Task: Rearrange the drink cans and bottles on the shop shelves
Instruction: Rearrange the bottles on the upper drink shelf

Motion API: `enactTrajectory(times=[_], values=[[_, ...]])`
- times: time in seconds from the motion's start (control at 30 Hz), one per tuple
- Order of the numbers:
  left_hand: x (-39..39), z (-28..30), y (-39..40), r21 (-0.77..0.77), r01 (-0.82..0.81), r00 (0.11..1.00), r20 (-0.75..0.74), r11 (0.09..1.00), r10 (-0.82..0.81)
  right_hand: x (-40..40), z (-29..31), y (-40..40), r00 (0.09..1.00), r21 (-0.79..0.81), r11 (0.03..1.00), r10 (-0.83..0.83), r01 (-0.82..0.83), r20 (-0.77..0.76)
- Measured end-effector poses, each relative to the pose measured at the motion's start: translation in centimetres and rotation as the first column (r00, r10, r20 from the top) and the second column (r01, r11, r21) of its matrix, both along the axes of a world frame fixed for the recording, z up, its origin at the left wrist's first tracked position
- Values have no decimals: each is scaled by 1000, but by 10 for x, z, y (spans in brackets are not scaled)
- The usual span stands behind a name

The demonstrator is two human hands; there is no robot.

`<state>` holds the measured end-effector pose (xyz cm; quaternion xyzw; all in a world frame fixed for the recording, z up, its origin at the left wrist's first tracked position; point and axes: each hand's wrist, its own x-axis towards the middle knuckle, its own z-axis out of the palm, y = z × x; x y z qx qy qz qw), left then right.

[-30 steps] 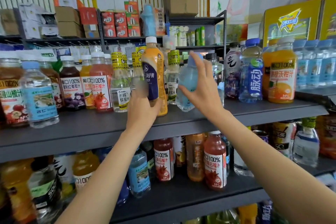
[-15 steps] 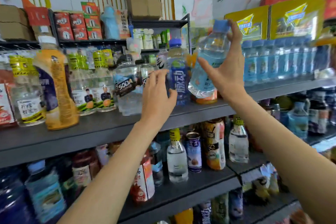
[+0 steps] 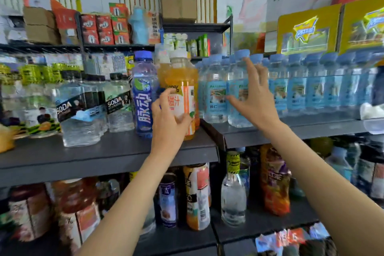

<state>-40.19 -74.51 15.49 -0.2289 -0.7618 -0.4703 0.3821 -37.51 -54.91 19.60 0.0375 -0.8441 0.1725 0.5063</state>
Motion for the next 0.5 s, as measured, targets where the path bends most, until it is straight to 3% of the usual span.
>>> enactTrajectory(times=[0.23, 0.4, 0.5], values=[[-2, -4, -1, -23, 4, 999, -43, 1000, -5, 2, -16, -27, 983, -40, 983, 179, -180, -34], [-4, -5, -4, -29, 1, 1000, -16, 1000, -2, -8, -24, -46, 992, -48, 995, -89, 85, -89], [-4, -2, -5, -23, 8, 997, 78, 1000, -6, -11, -27, -46, 991, -46, 996, -75, 70, -111]])
